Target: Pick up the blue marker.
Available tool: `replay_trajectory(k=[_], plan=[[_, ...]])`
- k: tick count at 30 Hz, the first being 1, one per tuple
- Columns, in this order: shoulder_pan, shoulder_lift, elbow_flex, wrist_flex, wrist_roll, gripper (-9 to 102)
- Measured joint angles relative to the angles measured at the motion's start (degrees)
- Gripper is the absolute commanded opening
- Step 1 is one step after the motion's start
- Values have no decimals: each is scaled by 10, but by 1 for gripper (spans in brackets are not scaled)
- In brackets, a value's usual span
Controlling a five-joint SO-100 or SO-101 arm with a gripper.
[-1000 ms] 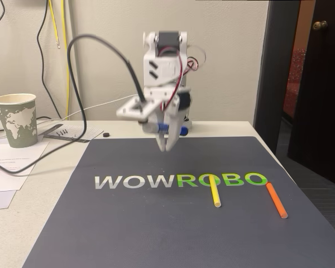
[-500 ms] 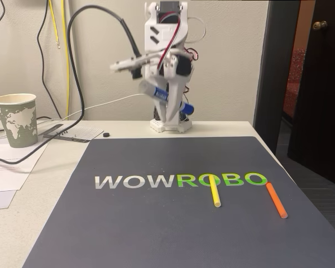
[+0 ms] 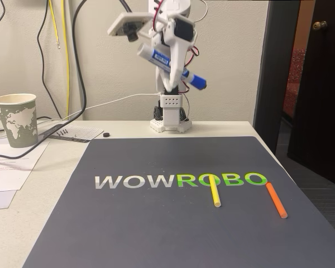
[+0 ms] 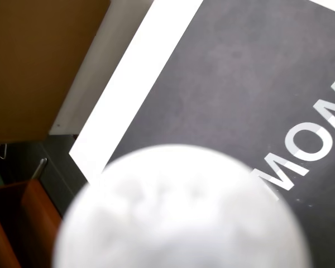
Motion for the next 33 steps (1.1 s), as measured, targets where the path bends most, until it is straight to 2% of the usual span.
replay_trajectory(k=[33], plan=[[4, 0, -25, 0, 44, 0]])
